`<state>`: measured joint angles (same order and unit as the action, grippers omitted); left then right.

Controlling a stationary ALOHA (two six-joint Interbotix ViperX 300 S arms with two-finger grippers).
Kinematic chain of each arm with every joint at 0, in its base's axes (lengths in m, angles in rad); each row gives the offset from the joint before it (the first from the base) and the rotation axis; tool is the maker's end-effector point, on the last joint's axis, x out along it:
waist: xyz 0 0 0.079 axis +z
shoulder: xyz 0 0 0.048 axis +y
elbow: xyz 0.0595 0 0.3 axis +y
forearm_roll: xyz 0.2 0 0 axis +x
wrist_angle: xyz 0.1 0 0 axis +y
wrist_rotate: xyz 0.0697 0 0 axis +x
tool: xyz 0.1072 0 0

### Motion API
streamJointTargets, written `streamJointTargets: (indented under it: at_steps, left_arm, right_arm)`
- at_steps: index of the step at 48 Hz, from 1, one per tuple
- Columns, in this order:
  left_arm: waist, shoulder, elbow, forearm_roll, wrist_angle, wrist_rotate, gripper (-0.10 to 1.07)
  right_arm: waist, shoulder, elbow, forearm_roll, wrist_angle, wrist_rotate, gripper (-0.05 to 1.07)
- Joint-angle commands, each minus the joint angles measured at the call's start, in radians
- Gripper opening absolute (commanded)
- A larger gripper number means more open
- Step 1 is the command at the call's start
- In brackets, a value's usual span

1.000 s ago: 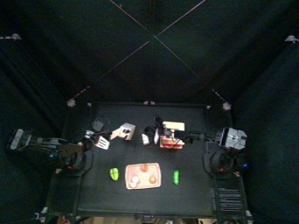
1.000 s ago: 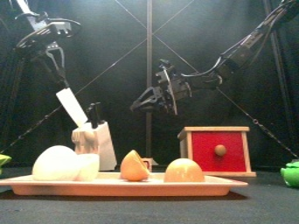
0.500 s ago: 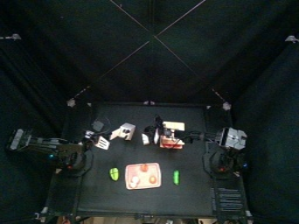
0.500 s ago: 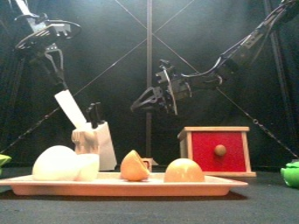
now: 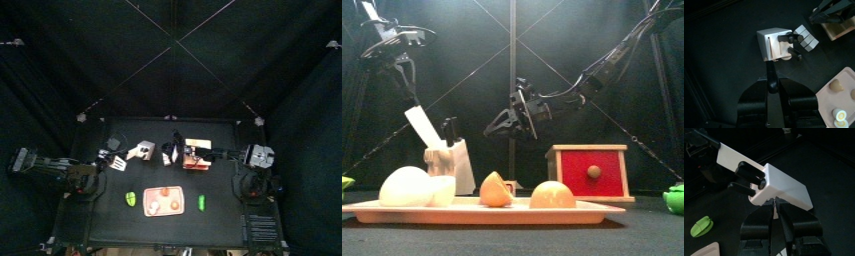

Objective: Put cleaver in holder

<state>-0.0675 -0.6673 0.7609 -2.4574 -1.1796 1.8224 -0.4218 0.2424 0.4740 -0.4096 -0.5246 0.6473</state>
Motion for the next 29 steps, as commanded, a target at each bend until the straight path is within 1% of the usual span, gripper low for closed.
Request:
streamJointTargets:
  at_steps: [1,12,22,29]
  left_arm:
    - [0.011,0.006,-0.023,0.003,0.002,0.021,0.34]
    - [0.046,0.011,-0.023,-0.003,0.006,0.038,0.34]
    - [0.066,0.012,-0.025,-0.002,0.054,0.040,0.34]
    - [0.074,0.025,-0.026,-0.002,0.066,0.041,0.34]
  right_arm:
    - [-0.006,0.002,-0.051,0.005,0.003,0.002,0.54]
    - [-0.017,0.058,-0.101,0.026,0.008,-0.002,0.54]
    - [-0.018,0.098,-0.133,0.023,0.009,0.000,0.54]
    - [-0.018,0.114,-0.144,0.026,0.009,0.000,0.54]
